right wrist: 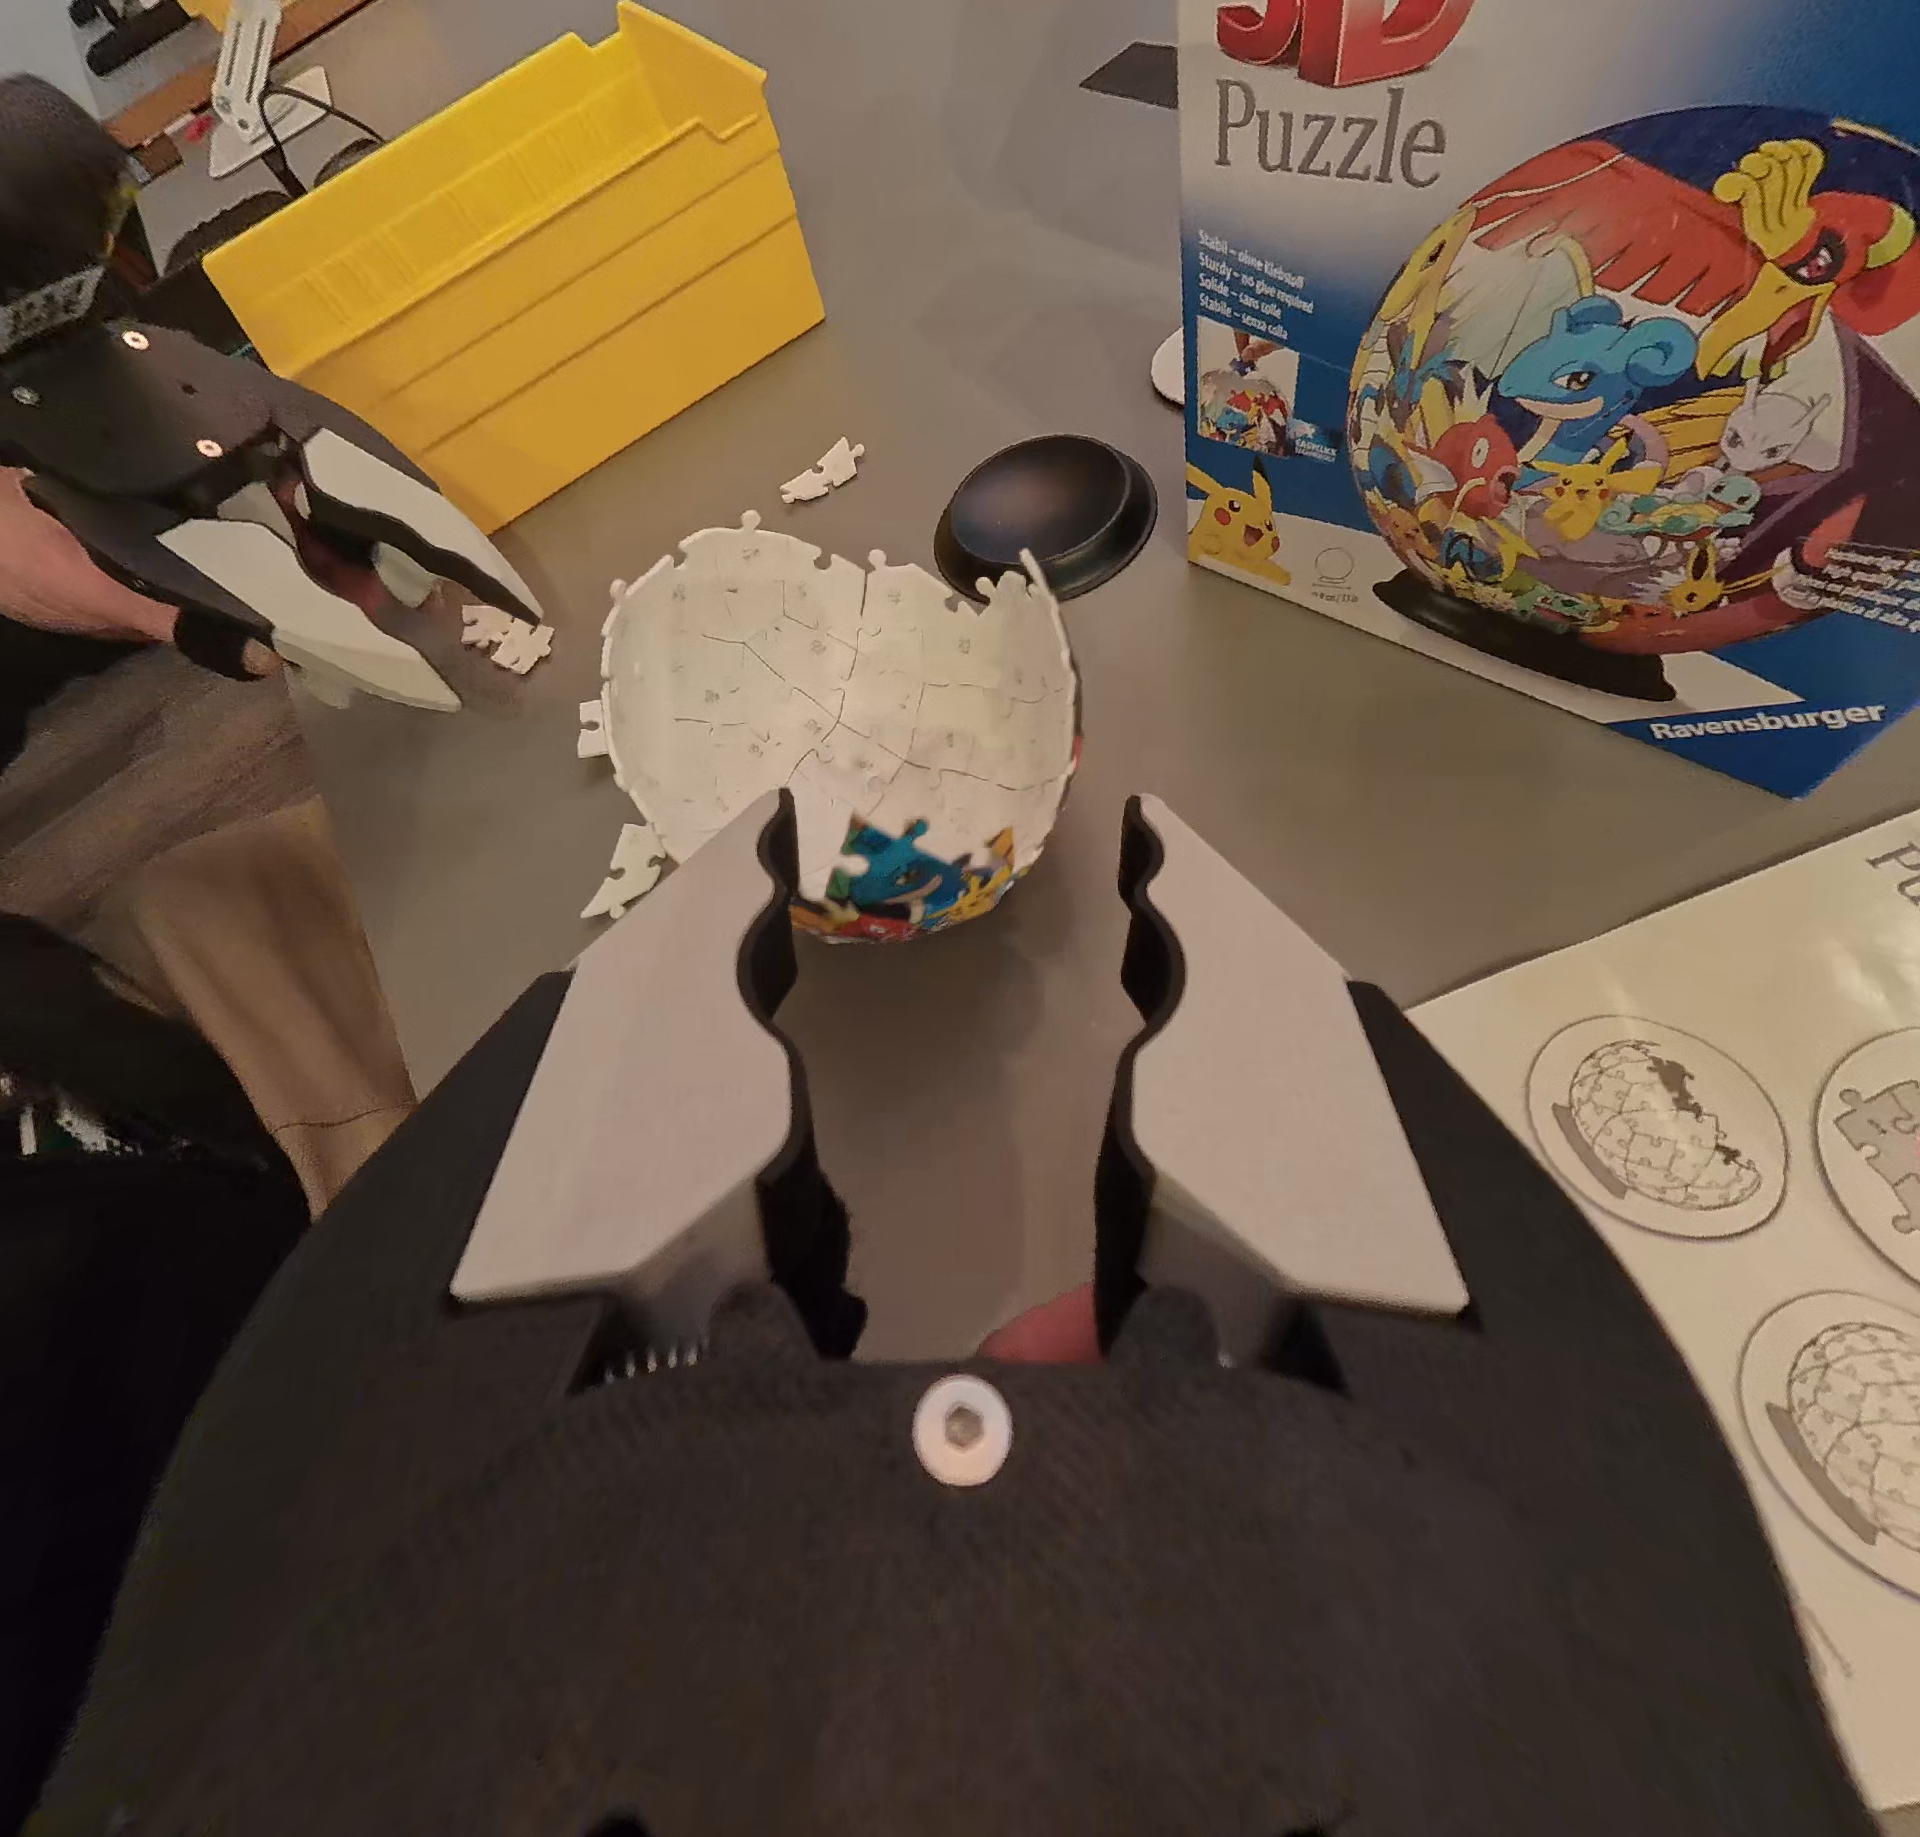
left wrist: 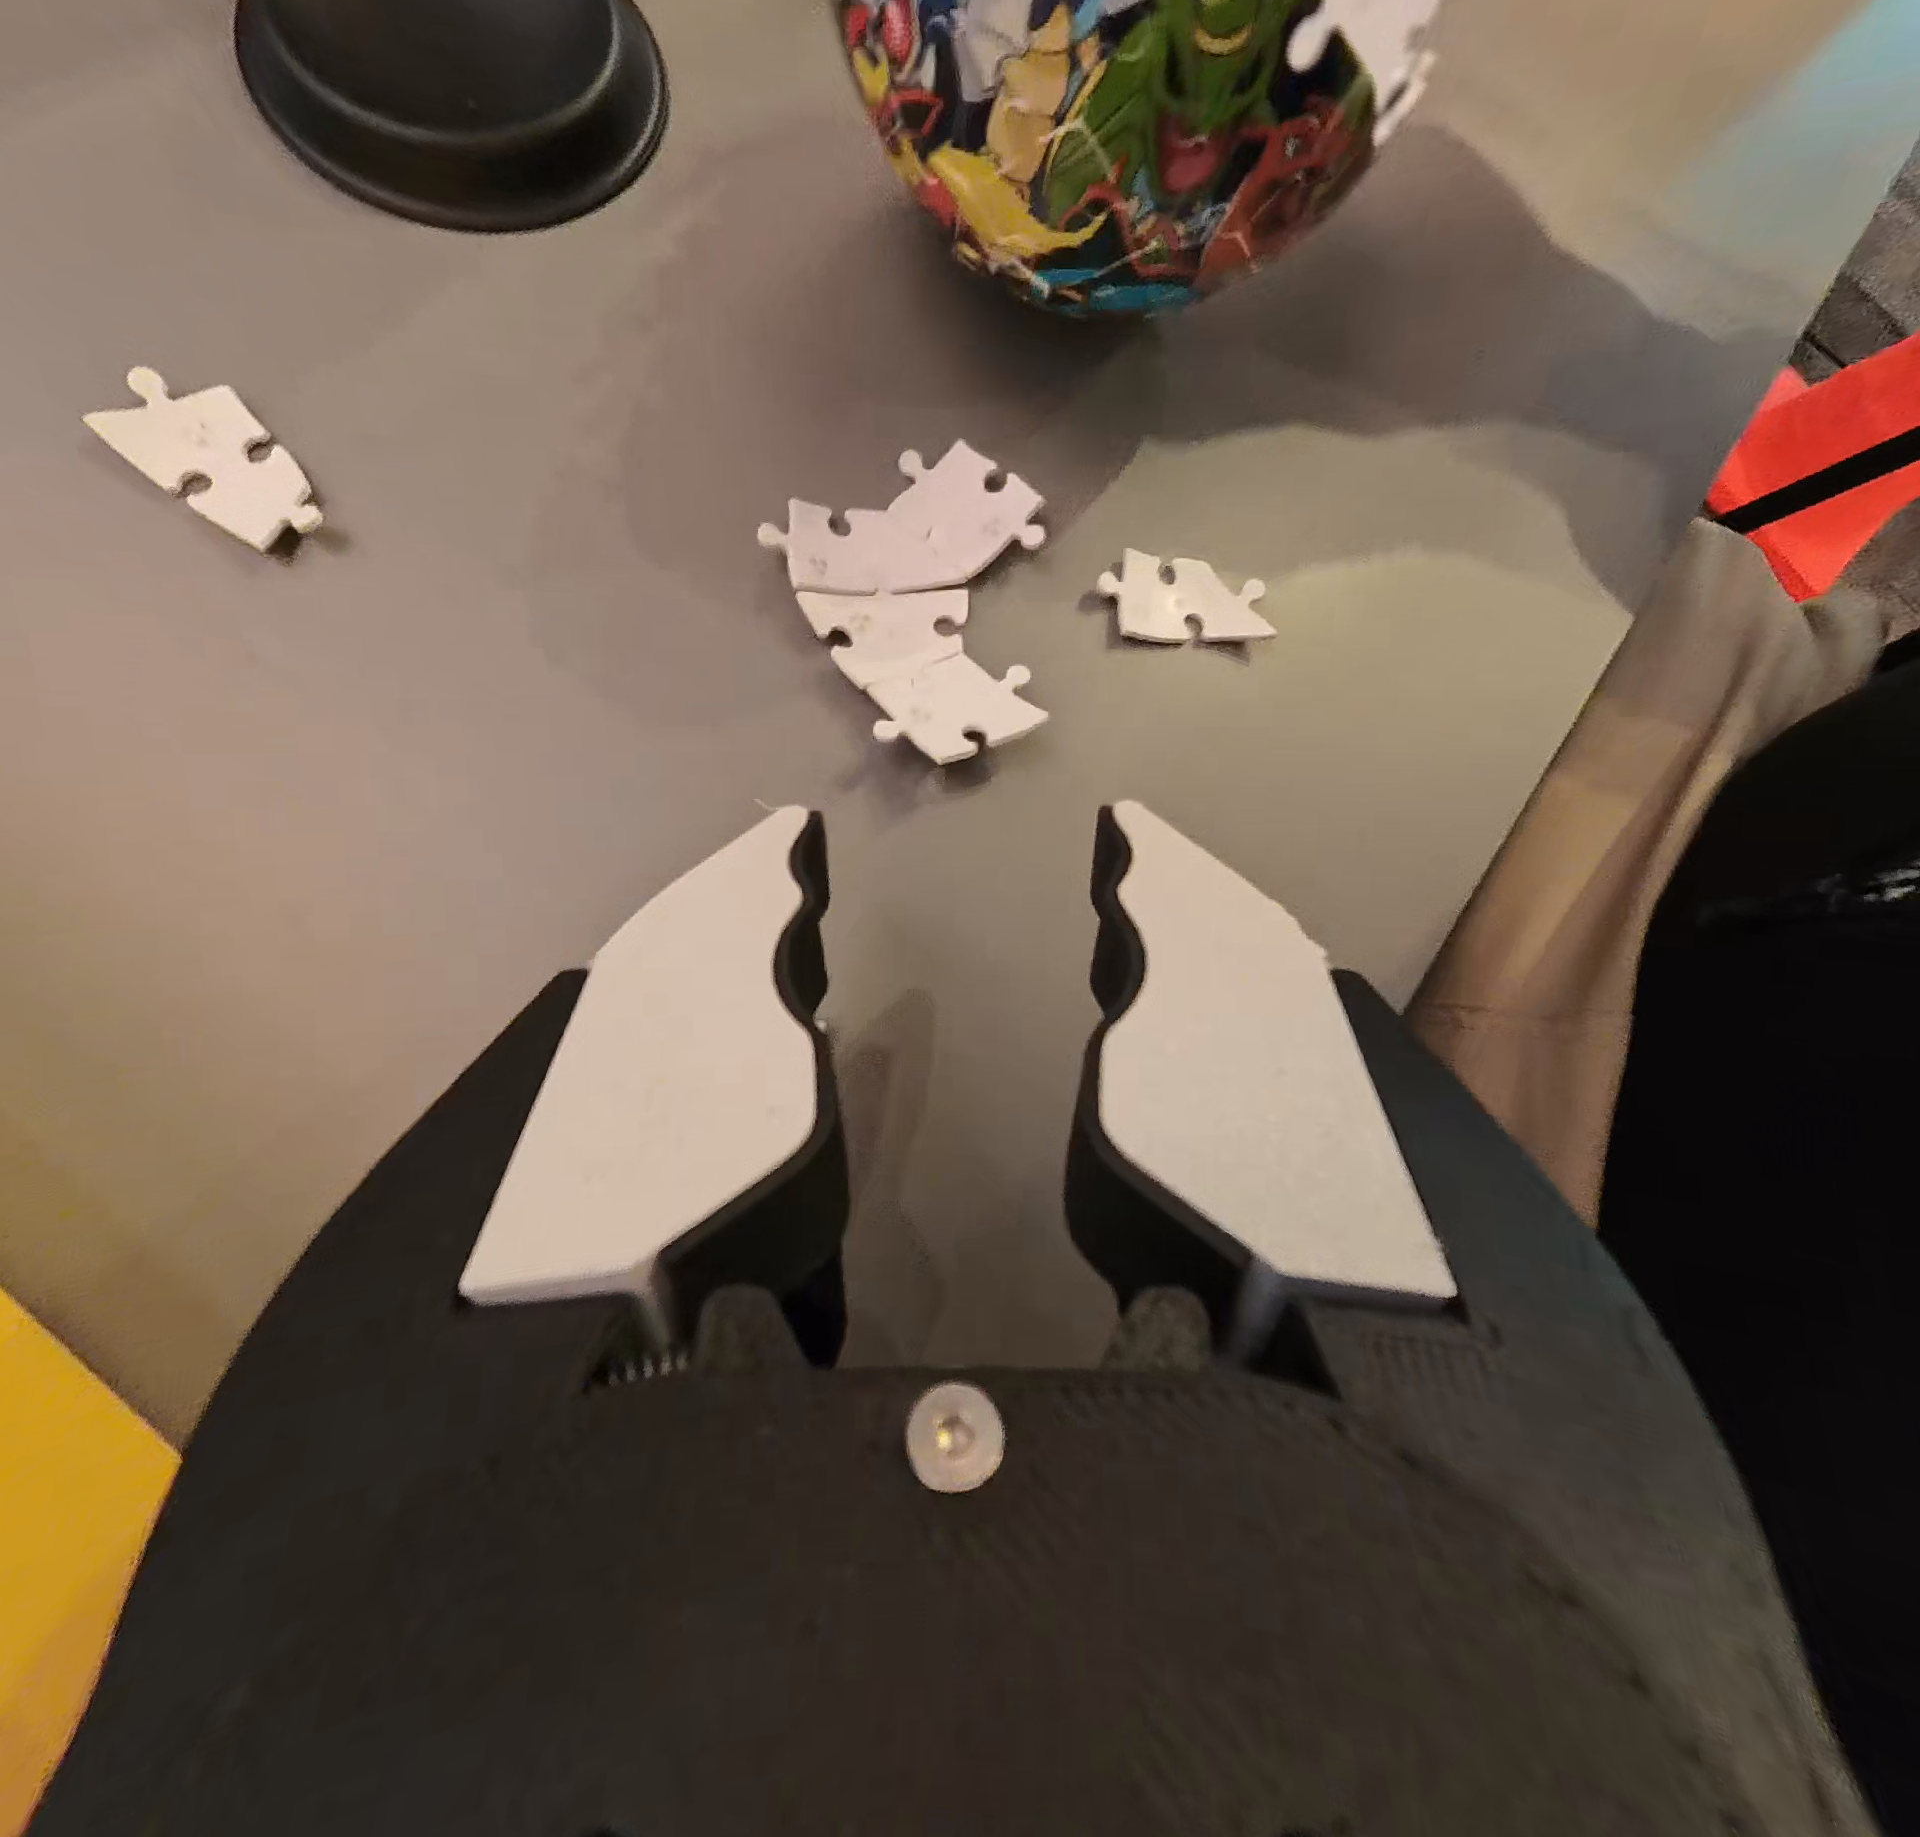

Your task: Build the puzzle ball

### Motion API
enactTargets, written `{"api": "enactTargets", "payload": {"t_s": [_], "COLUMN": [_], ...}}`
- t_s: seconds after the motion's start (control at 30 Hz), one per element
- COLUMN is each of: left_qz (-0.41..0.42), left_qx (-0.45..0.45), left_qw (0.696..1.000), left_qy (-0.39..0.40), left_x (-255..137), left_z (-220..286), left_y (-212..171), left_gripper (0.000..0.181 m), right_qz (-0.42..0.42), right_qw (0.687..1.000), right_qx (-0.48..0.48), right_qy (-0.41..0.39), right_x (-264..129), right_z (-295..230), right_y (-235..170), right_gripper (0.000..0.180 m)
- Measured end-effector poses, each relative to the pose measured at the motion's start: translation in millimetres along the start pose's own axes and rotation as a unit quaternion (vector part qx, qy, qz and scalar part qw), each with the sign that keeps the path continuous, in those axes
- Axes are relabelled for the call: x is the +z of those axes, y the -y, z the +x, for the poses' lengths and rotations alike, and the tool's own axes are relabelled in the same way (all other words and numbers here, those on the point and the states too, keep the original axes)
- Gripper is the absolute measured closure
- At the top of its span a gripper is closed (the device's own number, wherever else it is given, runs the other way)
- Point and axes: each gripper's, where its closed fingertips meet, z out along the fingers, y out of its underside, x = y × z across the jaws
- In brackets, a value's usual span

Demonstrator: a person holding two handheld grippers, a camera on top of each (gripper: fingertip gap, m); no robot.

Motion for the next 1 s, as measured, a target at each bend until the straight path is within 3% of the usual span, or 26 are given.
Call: {"api": "enactTargets", "payload": {"t_s": [0.3, 0.5, 0.77, 1.0], "left_qz": [-0.013, -0.014, -0.019, -0.053], "left_qx": [-0.002, -0.003, -0.011, -0.006], "left_qw": [1.0, 0.999, 0.995, 0.986], "left_qy": [0.008, 0.03, 0.102, 0.157], "left_x": [15, 3, -50, -51], "left_z": [9, 6, -8, -24], "left_y": [-6, -12, -33, -51], "left_gripper": [0.126, 0.126, 0.125, 0.124], "right_qz": [0.004, -0.016, -0.033, -0.034], "right_qw": [0.999, 0.999, 0.999, 0.999], "right_qx": [0.035, 0.042, 0.04, 0.035], "right_qy": [-0.018, -0.016, -0.003, 0.001], "right_x": [-2, -3, 1, 5], "right_z": [-7, -10, -17, -17], "right_y": [-13, -32, -50, -53], "right_gripper": [0.119, 0.125, 0.128, 0.127]}}
